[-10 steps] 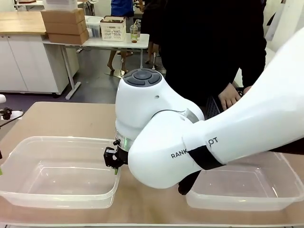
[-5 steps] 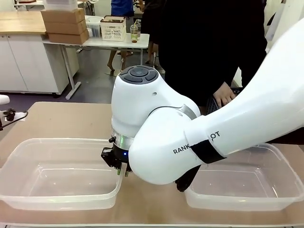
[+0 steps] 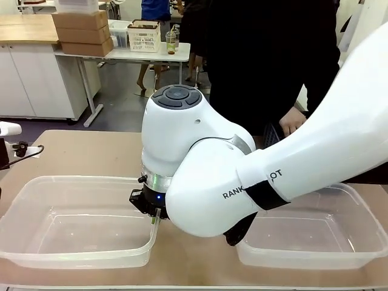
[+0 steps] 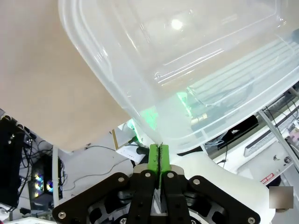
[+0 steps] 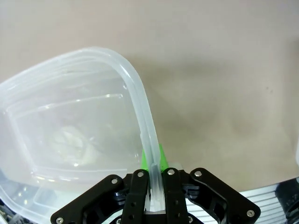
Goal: Sort the waste into each basket.
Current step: Pick up the Organizing box on the left side of the table and lift it.
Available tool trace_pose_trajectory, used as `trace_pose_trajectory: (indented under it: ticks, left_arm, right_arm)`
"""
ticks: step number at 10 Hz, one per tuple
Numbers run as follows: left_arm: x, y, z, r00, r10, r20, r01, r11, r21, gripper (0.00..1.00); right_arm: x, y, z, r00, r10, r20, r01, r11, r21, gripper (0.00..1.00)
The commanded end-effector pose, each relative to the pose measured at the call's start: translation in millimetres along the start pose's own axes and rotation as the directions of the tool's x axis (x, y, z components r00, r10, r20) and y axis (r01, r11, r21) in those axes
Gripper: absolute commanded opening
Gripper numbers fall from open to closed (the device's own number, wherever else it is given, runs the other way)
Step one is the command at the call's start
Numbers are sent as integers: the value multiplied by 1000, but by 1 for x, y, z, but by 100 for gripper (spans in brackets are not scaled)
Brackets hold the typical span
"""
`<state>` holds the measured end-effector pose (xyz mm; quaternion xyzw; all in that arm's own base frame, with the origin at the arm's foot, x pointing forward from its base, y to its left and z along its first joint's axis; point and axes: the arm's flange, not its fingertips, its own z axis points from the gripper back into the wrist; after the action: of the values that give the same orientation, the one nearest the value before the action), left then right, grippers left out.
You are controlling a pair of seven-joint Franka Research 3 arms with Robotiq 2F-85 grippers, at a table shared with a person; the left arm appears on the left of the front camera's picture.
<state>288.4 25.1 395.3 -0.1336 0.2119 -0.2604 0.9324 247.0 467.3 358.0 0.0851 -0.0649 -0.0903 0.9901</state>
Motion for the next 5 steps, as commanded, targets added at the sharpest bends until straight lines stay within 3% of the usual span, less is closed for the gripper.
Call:
trace_pose_trajectory:
  ticks: [1,2,3,4,5]
  left_arm:
    - [-14,-29,-61,997,8,77,-3,998,-65,0]
    - [-14,-33,-55,988,7,153,6,997,-82,14]
    - [-14,-37,-50,984,10,178,8,995,-104,61]
    - [-14,-42,-46,976,12,218,18,991,-133,74]
    - [-14,-43,-46,974,6,225,25,991,-134,100]
  right_arm:
    - [8,2,-30,999,-51,13,51,998,-37,0]
    - [9,1,-31,999,-53,12,53,998,-36,0]
    - [10,-1,-31,998,-60,7,60,998,-34,0]
    - [11,-1,-31,998,-63,3,63,998,-30,0]
    - [11,-2,-32,998,-64,-1,64,998,-29,0]
